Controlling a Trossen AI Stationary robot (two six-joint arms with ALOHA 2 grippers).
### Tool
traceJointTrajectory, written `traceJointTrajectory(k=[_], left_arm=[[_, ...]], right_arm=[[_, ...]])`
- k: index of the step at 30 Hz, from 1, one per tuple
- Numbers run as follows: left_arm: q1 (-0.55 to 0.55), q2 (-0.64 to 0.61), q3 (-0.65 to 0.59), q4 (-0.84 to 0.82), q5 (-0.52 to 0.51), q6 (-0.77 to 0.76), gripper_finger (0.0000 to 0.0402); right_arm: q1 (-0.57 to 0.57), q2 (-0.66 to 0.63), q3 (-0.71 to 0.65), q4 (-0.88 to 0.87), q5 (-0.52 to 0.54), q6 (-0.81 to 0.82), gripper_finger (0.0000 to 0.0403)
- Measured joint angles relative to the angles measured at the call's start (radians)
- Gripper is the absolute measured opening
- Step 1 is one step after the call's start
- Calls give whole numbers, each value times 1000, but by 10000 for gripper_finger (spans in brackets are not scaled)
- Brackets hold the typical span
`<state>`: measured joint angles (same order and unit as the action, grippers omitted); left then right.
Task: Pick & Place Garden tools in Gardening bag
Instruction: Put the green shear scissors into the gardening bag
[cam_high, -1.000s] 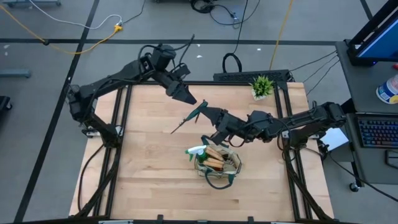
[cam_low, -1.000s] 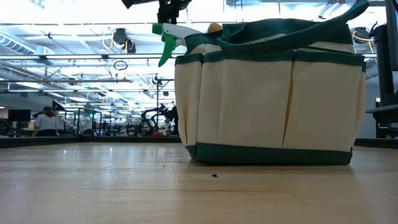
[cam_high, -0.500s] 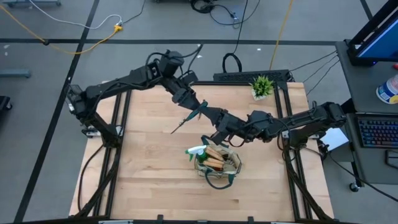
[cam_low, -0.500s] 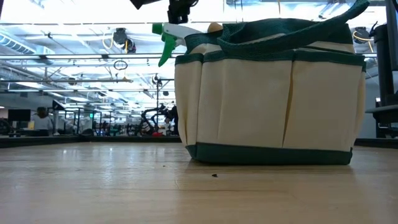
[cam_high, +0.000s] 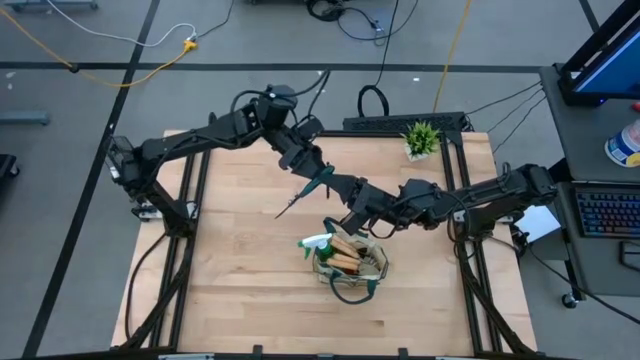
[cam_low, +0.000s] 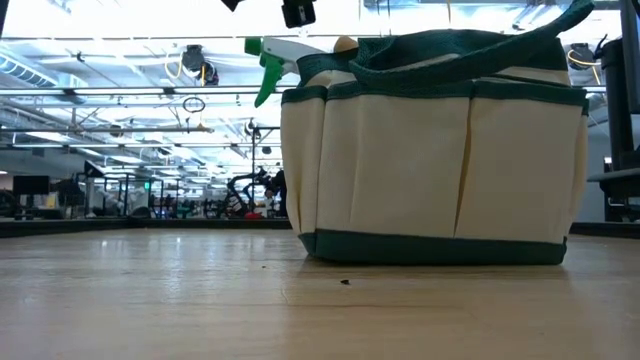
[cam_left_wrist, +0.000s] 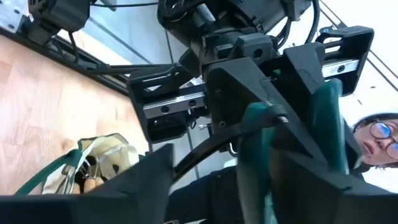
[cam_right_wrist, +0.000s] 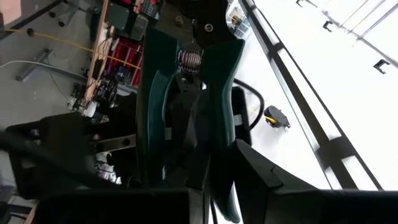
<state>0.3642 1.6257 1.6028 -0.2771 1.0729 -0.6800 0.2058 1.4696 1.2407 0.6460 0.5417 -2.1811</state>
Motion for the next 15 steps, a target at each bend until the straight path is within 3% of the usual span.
traceJointTrajectory(k=[10, 15], left_arm=[[-1, 0, 0, 45, 23, -12, 59], [-3, 0, 1, 47, 24, 17, 54]], right_arm=[[-1, 2, 0, -15, 5, -10, 46], [-1, 3, -1, -9, 2, 3, 69]])
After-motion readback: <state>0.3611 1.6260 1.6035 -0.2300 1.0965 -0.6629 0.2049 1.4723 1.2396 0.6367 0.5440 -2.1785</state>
